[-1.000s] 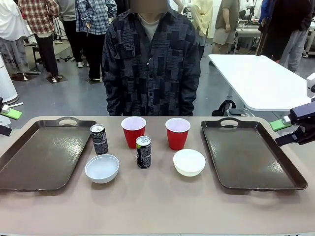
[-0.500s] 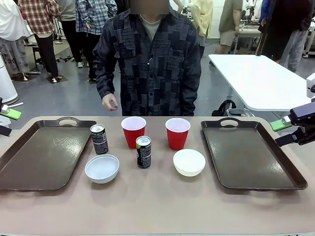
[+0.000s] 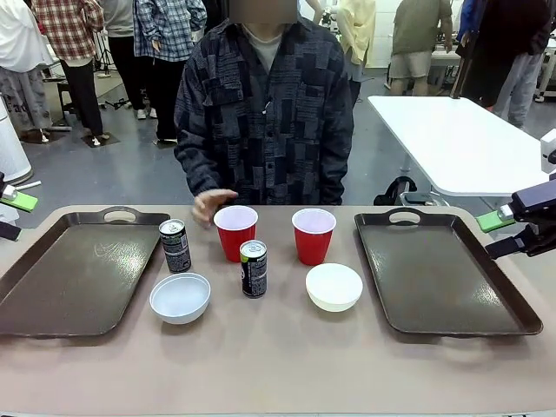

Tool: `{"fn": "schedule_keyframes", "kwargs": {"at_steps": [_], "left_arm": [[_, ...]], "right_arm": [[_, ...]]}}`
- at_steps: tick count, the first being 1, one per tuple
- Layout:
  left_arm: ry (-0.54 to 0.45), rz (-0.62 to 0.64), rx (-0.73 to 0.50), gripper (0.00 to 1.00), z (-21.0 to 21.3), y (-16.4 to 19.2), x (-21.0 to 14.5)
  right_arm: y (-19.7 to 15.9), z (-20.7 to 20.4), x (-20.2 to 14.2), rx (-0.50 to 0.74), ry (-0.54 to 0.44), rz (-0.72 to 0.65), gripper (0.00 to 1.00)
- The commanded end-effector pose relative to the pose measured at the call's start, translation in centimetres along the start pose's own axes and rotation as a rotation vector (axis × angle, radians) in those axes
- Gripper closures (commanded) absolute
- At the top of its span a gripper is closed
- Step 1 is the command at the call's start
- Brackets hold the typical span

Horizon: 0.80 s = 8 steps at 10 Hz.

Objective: Prepare tableware on both trays.
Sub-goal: Pick up a Picnic Bowl from the table and place it on a Handle tray.

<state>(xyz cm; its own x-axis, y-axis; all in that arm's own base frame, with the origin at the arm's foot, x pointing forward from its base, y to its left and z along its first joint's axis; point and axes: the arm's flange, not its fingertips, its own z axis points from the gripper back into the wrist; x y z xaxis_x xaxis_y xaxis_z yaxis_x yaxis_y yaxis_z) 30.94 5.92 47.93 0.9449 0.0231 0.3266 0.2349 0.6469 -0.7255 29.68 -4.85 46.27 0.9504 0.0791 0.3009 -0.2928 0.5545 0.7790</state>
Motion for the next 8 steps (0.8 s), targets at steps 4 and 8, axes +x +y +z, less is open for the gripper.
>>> {"fn": "schedule_keyframes", "kwargs": {"at_steps": [4, 8], "left_arm": [[0.000, 0.005, -0.023, 0.00, -0.1, 0.0, 0.0], [0.000, 0.005, -0.023, 0.00, -0.1, 0.0, 0.0]], "right_arm": [[0.0, 0.0, 0.0, 0.000, 0.000, 0.000, 0.00], [3.4, -0.6, 4.2, -0.278, 0.082, -0.123, 0.00]]}}
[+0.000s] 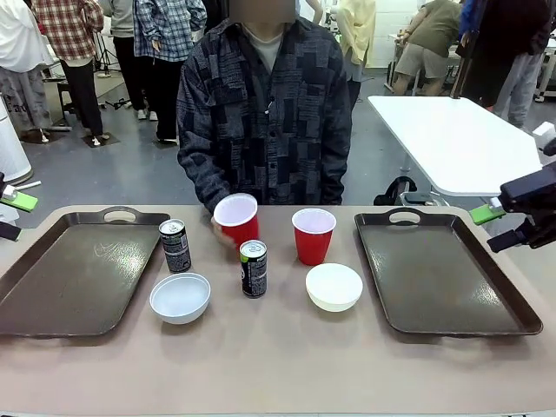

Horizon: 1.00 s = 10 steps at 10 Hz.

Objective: Prepare tableware on both trays.
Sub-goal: Pick up a Picnic Bowl from the table and place it on a Handle tray.

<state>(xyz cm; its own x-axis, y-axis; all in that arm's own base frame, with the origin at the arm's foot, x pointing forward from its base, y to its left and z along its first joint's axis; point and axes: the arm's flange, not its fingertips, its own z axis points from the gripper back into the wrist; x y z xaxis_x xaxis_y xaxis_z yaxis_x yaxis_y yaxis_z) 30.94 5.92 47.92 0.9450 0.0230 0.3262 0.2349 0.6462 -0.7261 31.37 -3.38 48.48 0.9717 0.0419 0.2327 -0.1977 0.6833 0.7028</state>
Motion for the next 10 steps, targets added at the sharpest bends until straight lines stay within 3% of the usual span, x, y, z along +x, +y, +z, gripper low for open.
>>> {"fn": "schedule_keyframes", "kwargs": {"at_steps": [1, 3, 6, 7, 9, 10], "left_arm": [[0.000, 0.005, -0.022, 0.00, -0.1, 0.0, 0.1], [0.000, 0.005, -0.022, 0.00, -0.1, 0.0, 0.1], [0.000, 0.005, -0.022, 0.00, -0.1, 0.0, 0.1], [0.000, 0.005, -0.022, 0.00, -0.1, 0.0, 0.1], [0.000, 0.005, -0.022, 0.00, -0.1, 0.0, 0.1], [0.000, 0.005, -0.022, 0.00, -0.1, 0.0, 0.1]], "right_arm": [[3.5, -1.0, 3.9, -0.248, 0.111, -0.047, 0.00], [6.3, -4.4, 6.8, -0.465, 0.229, -0.061, 0.00], [6.5, -12.2, 9.1, -0.730, 0.327, -0.139, 0.00], [6.3, -15.3, 9.3, -0.767, 0.333, -0.130, 0.00], [7.0, -17.4, 9.3, -0.682, 0.270, -0.076, 0.00], [7.6, -16.4, 8.9, -0.536, 0.256, 0.011, 0.00]]}}
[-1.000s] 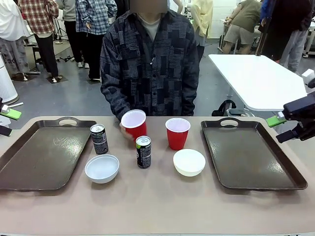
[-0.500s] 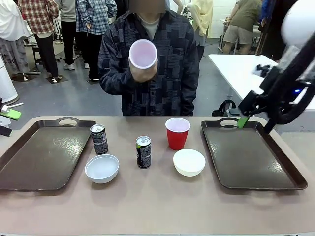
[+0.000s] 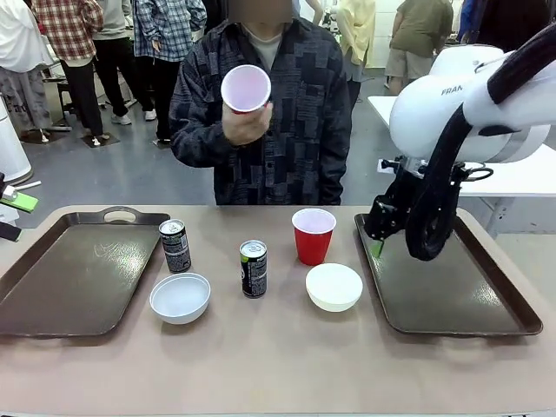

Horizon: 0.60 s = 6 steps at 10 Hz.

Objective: Prepare tableware on both trays.
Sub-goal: Pick up a Picnic Bowl from the table and place it on a Handle tray.

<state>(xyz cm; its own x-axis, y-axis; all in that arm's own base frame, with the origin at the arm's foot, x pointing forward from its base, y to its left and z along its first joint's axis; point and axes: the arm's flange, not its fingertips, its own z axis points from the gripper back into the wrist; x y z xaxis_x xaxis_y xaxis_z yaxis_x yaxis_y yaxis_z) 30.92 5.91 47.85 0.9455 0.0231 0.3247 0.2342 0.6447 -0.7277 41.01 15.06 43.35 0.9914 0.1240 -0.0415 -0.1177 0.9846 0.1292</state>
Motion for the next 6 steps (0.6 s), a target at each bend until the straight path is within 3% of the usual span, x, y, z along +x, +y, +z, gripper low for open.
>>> {"fn": "schedule_keyframes", "kwargs": {"at_steps": [1, 4, 6], "left_arm": [[-0.001, 0.003, -0.020, 0.00, -0.1, -0.1, 0.1], [-0.001, 0.003, -0.020, 0.00, -0.1, -0.1, 0.1], [-0.001, 0.003, -0.020, 0.00, -0.1, -0.1, 0.1]], "right_arm": [[-0.7, -0.4, -0.4, -0.049, 0.039, -0.028, 0.00], [-0.3, 0.0, -0.1, -0.007, 0.009, 0.000, 0.00], [4.4, -2.6, 1.2, -0.098, -0.026, -0.018, 0.00]]}}
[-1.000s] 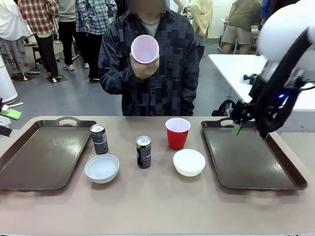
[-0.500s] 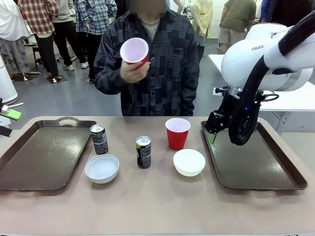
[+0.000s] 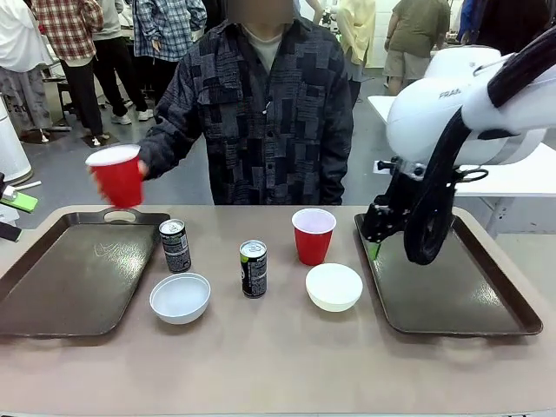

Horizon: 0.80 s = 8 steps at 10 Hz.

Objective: Prepare tableware on both trays.
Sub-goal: Pick up a Picnic Bowl from the table and place it on a Handle tray.

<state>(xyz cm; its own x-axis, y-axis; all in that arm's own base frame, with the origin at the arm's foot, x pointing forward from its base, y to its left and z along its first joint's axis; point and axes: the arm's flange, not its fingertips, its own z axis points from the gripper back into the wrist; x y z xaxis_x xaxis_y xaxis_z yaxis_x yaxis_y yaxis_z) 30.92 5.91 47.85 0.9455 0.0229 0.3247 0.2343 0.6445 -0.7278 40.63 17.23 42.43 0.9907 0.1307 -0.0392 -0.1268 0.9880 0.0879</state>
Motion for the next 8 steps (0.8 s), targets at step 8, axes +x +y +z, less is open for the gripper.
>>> {"fn": "schedule_keyframes", "kwargs": {"at_steps": [8], "left_arm": [[-0.001, 0.003, -0.020, 0.00, -0.1, 0.0, 0.1]], "right_arm": [[4.2, -7.6, 4.8, -0.107, 0.011, -0.011, 0.39]]}}
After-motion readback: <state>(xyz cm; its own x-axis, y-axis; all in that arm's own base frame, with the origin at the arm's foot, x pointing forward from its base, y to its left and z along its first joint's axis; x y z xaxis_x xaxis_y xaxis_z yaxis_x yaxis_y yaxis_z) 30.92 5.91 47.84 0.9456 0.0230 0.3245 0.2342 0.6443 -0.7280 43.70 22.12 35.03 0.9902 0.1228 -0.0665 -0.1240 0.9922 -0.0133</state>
